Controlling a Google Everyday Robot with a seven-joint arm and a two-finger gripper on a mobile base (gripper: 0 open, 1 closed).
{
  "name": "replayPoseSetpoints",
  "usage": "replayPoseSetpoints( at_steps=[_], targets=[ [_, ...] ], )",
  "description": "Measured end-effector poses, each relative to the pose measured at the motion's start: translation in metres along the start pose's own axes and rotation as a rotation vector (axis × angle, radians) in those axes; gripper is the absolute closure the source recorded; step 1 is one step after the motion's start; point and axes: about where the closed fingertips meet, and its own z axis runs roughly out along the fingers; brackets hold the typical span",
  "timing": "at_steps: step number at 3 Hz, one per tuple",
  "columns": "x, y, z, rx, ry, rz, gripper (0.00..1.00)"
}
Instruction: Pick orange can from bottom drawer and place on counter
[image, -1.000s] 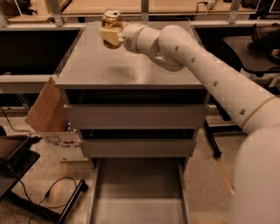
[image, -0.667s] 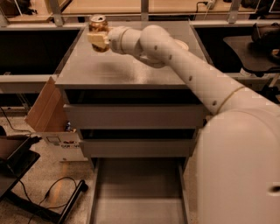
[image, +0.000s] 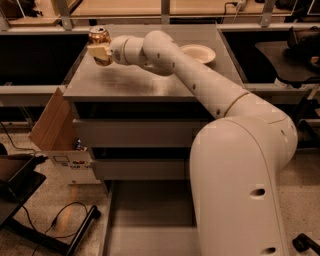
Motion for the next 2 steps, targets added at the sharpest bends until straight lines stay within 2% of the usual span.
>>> replayPoseSetpoints(
  at_steps=[2],
  targets=[
    [0.0016,0.0050,0.0052,-0.009,0.002,0.001,0.39]
  ],
)
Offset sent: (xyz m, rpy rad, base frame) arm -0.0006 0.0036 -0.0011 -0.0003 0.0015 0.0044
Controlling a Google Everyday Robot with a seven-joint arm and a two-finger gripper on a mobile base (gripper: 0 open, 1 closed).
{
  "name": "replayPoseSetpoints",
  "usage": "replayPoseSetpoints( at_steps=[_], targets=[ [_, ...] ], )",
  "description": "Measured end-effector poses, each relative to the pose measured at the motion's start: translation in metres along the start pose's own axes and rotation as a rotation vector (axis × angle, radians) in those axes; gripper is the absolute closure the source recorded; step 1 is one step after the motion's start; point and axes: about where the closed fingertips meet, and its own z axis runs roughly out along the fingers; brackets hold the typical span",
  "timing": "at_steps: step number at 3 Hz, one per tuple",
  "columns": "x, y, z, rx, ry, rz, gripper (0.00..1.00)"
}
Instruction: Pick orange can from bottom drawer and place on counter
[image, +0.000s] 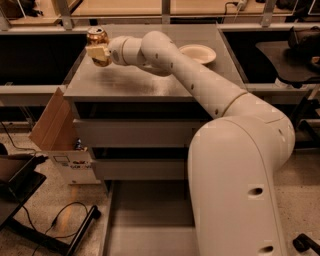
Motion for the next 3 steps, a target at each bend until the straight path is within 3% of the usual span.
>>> replayPoseSetpoints(
  at_steps=[1,2,3],
  targets=[
    [0.0008,0.0021,0.0020,-0.004,0.001,0.001,0.16],
    [0.0016,0.0044,0.0043,-0.008,0.002,0.002,0.00],
    [0.0016,0.0044,0.0043,-0.008,0.002,0.002,0.00]
  ],
)
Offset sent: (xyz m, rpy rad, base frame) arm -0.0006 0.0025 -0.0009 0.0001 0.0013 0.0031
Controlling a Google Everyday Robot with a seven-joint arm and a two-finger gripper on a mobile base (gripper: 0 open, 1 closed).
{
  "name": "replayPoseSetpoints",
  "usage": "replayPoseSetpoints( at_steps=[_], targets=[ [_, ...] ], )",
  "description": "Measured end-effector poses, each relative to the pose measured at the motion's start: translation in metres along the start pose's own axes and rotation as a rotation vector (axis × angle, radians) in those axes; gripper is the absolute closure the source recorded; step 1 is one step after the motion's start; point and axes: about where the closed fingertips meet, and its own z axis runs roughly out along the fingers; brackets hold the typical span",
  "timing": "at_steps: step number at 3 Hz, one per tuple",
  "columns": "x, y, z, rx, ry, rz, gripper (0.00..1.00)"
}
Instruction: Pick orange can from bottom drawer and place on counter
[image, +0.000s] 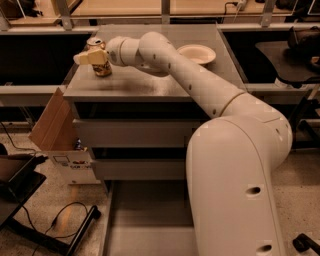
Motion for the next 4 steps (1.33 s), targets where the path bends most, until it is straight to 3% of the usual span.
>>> replayPoseSetpoints(
  at_steps=[1,2,3,4],
  targets=[
    [-0.003,-0.002,-0.007,-0.014,0.001,0.003,0.00],
    [-0.019,-0.019,-0.032,-0.038,0.022,-0.007,0.00],
    [-0.057,-0.051,-0.108,-0.061,0.071,-0.018,0.00],
    [-0.059,-0.055,-0.172,-0.104,0.145,0.027,0.00]
  ],
)
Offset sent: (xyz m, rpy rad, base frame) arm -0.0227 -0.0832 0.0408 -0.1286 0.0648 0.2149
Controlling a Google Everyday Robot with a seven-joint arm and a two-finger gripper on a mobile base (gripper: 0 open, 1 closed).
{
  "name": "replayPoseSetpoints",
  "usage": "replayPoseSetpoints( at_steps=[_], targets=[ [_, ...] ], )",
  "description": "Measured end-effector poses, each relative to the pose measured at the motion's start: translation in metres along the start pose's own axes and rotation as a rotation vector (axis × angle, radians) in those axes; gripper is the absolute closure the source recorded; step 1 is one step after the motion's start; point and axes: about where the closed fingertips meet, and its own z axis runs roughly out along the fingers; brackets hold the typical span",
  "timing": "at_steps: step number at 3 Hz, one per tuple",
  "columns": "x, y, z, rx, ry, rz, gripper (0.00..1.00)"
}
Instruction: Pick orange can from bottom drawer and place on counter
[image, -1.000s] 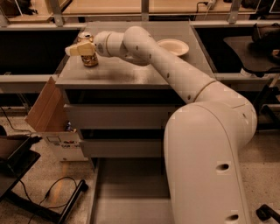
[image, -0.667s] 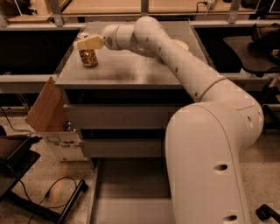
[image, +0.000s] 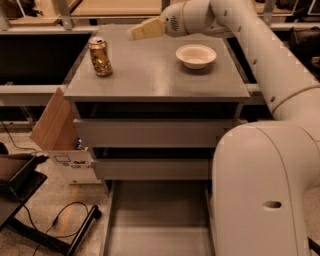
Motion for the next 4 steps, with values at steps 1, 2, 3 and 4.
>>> replayPoseSetpoints(
  at_steps=[1,2,3,4],
  targets=[
    [-0.009,0.013,-0.093,0.008,0.014,0.055,0.00],
    [-0.021,0.046,-0.191,0.078,-0.024,0.118,0.00],
    [-0.036,0.083,-0.259,0.204,-0.080,0.111,0.00],
    [-0.051,0.125,-0.309,0.392,-0.117,0.053,0.00]
  ],
)
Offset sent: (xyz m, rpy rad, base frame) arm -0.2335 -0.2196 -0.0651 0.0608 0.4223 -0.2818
